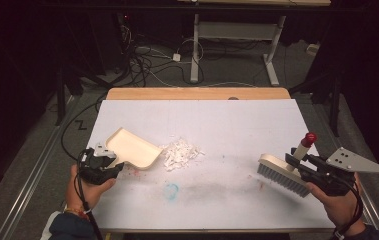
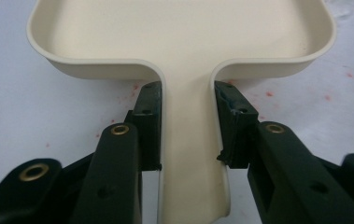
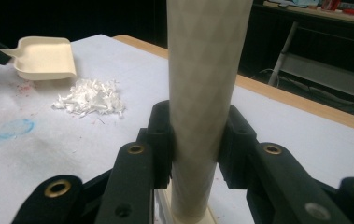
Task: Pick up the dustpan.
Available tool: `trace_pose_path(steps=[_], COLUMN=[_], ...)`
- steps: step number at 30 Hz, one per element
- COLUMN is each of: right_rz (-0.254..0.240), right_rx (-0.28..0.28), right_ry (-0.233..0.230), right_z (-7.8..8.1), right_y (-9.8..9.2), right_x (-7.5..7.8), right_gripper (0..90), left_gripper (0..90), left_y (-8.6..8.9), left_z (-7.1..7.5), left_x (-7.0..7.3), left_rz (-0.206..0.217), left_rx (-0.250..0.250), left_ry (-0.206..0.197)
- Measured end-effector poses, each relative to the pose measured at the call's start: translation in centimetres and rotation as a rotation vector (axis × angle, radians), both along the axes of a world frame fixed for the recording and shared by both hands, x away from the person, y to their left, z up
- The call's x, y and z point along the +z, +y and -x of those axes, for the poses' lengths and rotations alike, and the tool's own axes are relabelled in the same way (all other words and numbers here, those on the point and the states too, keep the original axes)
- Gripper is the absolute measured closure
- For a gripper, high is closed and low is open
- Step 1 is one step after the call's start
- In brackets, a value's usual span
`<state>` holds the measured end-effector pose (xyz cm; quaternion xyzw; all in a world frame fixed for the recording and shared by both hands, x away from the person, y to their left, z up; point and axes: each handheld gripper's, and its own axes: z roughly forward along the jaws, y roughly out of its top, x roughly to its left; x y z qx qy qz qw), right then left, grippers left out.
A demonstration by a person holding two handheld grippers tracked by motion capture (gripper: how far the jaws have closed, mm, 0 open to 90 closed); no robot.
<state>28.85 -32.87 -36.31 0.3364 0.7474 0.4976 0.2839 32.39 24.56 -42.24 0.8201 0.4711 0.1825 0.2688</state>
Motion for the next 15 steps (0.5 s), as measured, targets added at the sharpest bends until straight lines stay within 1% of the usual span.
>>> trace_pose_path(steps=[1, 2, 4, 5, 6, 7, 8, 9, 11, 13, 15], right_rz=[0.003, 0.005, 0.006, 0.006, 0.006, 0.005, 0.006, 0.006, 0.002, -0.001, -0.005], right_rx=[0.002, 0.003, 0.001, 0.001, 0.001, -0.002, -0.001, -0.001, -0.009, -0.011, -0.018], right_ry=[-0.002, -0.001, -0.002, 0.0, 0.0, 0.002, 0.0, 0.0, -0.003, -0.007, -0.017], right_z=[0.0, 0.0, 0.0, 0.0, 0.0, -0.1, -0.1, -0.1, -0.2, -0.2, -0.2], right_y=[0.0, 0.0, 0.0, 0.1, 0.1, 0.1, 0.1, 0.1, 0.2, 0.2, 0.3], right_x=[0.0, 0.0, 0.0, 0.0, 0.0, -0.1, -0.1, -0.1, -0.2, -0.3, -0.3], right_gripper=[70.4, 70.4, 70.4, 70.4, 70.4, 70.4, 70.5, 70.5, 70.5, 70.4, 70.5], left_gripper=[63.6, 63.6, 63.6, 63.6, 63.6, 63.6, 63.6, 63.6, 63.6, 63.5, 63.5], left_y=[-0.2, -0.2, -0.3, -0.4, -0.5, -0.7, -0.9, -0.9, -1.3, -1.8, -2.2], left_z=[0.9, 0.9, 1.8, 2.3, 2.7, 3.4, 3.6, 3.6, 3.9, 3.9, 3.8], left_x=[0.6, 0.6, 0.8, 0.7, 0.7, 0.3, 0.1, 0.1, -0.3, -0.8, -1.1], left_rz=[-0.009, -0.009, -0.005, 0.005, 0.006, 0.007, 0.001, 0.001, -0.008, -0.022, -0.031], left_rx=[-0.015, -0.015, -0.042, -0.055, -0.071, -0.092, -0.109, -0.109, -0.133, -0.162, -0.175], left_ry=[-0.006, -0.006, 0.003, 0.015, 0.029, 0.046, 0.062, 0.062, 0.09, 0.119, 0.141])
